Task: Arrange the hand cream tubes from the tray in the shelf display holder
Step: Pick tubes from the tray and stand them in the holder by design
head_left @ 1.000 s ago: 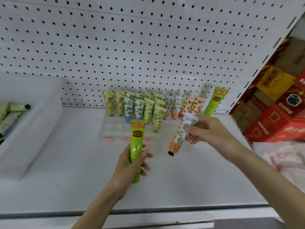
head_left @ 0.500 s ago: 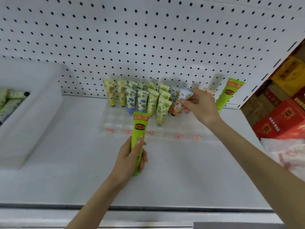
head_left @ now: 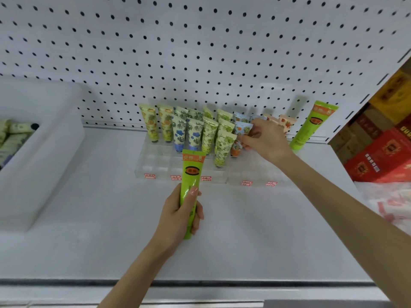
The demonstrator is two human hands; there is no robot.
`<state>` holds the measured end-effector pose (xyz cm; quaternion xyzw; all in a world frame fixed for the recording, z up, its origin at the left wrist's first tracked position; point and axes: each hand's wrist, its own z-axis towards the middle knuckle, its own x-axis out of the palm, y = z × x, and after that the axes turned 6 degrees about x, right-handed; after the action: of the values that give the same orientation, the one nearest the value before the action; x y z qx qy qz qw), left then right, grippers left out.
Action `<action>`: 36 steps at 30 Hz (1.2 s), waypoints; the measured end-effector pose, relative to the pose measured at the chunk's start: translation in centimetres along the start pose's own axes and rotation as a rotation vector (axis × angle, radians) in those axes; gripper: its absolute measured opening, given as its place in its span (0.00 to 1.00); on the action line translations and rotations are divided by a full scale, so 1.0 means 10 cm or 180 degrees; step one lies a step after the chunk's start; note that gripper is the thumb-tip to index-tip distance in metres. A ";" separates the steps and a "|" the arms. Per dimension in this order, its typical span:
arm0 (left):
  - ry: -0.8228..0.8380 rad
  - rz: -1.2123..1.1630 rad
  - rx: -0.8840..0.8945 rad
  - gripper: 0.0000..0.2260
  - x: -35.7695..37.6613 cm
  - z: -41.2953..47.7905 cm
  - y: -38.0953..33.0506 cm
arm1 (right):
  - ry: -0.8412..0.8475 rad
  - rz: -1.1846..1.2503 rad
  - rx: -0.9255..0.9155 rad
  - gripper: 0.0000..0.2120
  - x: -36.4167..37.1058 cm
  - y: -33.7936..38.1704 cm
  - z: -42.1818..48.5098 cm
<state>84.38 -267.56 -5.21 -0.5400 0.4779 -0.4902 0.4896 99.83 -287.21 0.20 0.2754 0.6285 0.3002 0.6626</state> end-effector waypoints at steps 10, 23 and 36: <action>0.0020 -0.0001 0.0005 0.11 -0.01 0.00 0.01 | -0.0045 -0.0158 -0.0003 0.11 0.03 -0.08 0.03; 0.0051 0.0015 0.0056 0.12 -0.01 0.02 0.03 | -0.0079 0.0332 0.0262 0.09 -0.25 0.01 -0.33; 0.1237 -0.0252 -0.0120 0.17 0.89 -0.14 -0.18 | 0.0849 0.1790 0.0893 0.07 -0.47 -0.03 -1.41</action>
<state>83.63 -276.43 -2.81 -0.4626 0.5510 -0.5950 0.3583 85.67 -291.10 2.31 0.4847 0.6443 0.4151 0.4215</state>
